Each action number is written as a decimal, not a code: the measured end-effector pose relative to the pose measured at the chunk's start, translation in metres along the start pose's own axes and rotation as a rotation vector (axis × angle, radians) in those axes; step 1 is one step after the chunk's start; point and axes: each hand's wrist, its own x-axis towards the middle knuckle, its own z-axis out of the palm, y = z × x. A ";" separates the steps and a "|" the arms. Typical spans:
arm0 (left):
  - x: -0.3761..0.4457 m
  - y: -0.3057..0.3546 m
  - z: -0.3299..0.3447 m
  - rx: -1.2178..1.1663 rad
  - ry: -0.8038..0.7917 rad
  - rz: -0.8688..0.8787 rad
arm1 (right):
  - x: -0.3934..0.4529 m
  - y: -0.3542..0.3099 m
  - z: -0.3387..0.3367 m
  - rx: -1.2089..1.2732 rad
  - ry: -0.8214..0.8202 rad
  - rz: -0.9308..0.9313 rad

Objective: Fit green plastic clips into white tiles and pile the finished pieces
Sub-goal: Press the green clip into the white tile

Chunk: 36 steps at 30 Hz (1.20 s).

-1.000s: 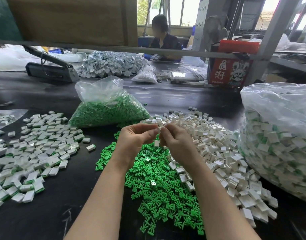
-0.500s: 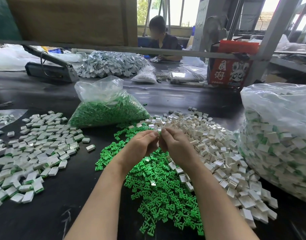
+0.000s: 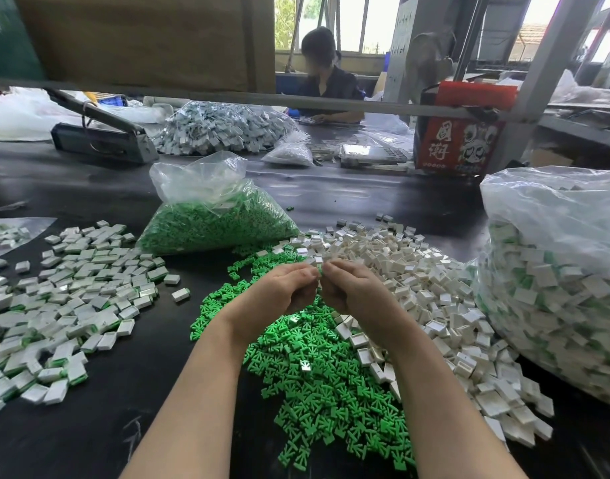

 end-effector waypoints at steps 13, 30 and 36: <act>0.002 -0.007 -0.004 -0.005 -0.016 -0.054 | -0.001 -0.001 0.001 -0.152 -0.004 0.045; 0.008 -0.008 0.008 0.552 0.259 0.138 | 0.011 0.003 0.013 -0.003 0.432 -0.009; 0.004 -0.010 0.005 0.181 0.260 0.020 | 0.010 0.004 0.003 0.166 0.398 -0.039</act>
